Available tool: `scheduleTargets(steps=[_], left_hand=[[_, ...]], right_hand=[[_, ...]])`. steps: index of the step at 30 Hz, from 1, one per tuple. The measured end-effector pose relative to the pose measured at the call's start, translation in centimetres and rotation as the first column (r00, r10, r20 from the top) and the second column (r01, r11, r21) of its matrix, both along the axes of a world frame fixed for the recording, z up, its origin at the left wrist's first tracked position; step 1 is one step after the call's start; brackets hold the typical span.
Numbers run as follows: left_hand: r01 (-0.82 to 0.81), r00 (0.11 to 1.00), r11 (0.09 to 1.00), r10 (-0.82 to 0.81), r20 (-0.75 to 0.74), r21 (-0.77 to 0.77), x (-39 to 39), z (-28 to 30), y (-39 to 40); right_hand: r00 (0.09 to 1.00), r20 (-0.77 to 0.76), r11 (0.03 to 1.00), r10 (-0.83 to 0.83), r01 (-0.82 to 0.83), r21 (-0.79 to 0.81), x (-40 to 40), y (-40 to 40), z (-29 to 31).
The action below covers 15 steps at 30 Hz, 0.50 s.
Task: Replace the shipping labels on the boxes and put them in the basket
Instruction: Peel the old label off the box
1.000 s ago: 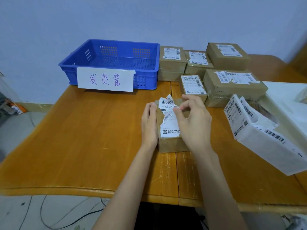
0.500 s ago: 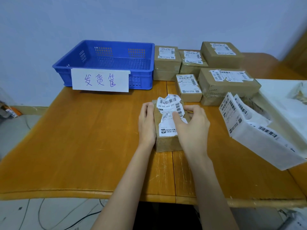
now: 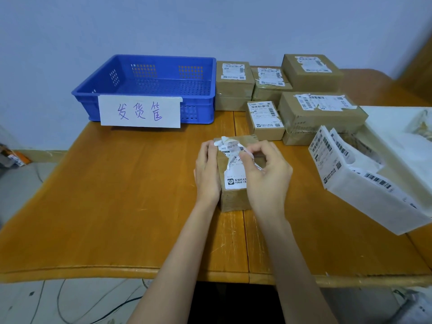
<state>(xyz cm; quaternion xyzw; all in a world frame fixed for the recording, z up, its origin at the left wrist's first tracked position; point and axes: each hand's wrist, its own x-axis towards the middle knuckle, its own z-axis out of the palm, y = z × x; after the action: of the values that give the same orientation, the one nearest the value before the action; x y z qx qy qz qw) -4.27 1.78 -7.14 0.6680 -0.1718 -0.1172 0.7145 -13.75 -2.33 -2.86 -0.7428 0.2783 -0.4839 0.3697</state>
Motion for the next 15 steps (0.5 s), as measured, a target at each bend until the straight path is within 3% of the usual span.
scheduleTargets(steps=[3,6,10,13,15], left_hand=[[-0.002,1.000,0.999,0.002,0.007,0.037,0.0,-0.1,0.0],[-0.018,1.000,1.000,0.018,-0.018,0.022,0.0,0.0,-0.1],[-0.031,0.998,0.999,0.030,-0.047,-0.021,0.0,0.1,-0.2],[-0.039,0.999,0.999,0.037,-0.040,-0.035,0.0,-0.1,-0.3],[-0.033,0.999,0.999,0.031,-0.036,-0.036,0.0,-0.1,-0.3]], right_hand=[[0.999,0.025,0.992,0.040,-0.043,0.122,-0.1,-0.3,0.4],[0.996,-0.081,0.993,0.038,-0.029,0.112,-0.3,-0.5,0.7],[0.975,-0.170,0.967,0.142,-0.101,0.232,-0.3,-1.2,1.6],[0.926,-0.367,0.988,0.092,-0.038,0.150,0.3,-1.4,1.8],[0.919,-0.391,0.997,0.058,-0.030,0.078,0.3,-1.4,1.7]])
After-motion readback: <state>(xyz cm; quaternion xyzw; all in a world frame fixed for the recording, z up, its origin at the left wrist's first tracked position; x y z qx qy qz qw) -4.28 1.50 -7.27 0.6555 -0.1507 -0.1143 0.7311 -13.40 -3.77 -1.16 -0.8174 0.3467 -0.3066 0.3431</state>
